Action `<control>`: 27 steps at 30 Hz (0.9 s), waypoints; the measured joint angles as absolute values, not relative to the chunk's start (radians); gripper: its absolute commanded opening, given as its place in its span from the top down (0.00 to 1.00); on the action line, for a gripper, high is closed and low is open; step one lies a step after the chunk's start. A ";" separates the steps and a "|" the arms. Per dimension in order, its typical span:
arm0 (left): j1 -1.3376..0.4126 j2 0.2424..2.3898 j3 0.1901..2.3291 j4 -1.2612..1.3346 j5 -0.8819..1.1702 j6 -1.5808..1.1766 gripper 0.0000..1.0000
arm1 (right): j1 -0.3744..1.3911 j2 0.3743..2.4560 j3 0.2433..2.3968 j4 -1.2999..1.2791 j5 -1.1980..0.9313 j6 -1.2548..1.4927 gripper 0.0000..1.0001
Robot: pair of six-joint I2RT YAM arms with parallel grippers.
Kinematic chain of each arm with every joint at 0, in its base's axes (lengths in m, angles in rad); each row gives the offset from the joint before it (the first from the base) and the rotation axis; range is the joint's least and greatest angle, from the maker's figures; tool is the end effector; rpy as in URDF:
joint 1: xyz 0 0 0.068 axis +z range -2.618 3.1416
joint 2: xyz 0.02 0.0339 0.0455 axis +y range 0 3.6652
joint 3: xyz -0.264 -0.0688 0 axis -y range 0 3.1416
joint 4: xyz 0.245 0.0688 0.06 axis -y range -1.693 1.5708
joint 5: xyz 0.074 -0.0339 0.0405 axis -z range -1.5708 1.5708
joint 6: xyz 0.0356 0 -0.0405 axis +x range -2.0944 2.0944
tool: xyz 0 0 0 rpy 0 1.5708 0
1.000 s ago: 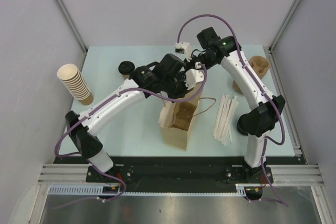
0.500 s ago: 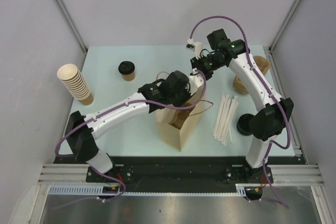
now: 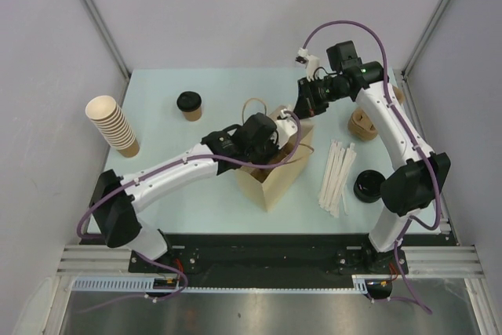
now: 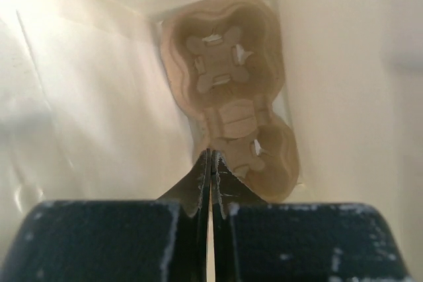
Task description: Pack the takeout coffee
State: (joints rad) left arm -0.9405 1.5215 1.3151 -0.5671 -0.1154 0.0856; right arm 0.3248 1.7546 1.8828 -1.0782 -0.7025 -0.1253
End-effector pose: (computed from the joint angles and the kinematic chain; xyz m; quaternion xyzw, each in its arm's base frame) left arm 0.2021 -0.2701 0.3093 0.4321 0.8126 -0.1123 0.3747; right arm 0.3361 0.1375 0.3816 -0.3020 0.8481 0.3546 0.2527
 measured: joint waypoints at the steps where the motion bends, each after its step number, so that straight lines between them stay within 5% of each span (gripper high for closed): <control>1: -0.932 1.528 1.315 -0.567 -0.108 0.080 1.00 | 0.325 1.752 1.879 -1.074 -0.707 -0.123 1.00; 27: -0.863 1.742 1.210 -0.431 -0.103 0.140 1.00 | 0.310 1.744 1.851 -1.029 -0.723 -0.128 1.00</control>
State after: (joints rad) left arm -0.8631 1.7416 1.2098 -0.4313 -0.1028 0.1398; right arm 0.3099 1.7443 1.8511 -1.0290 -0.7231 -0.1280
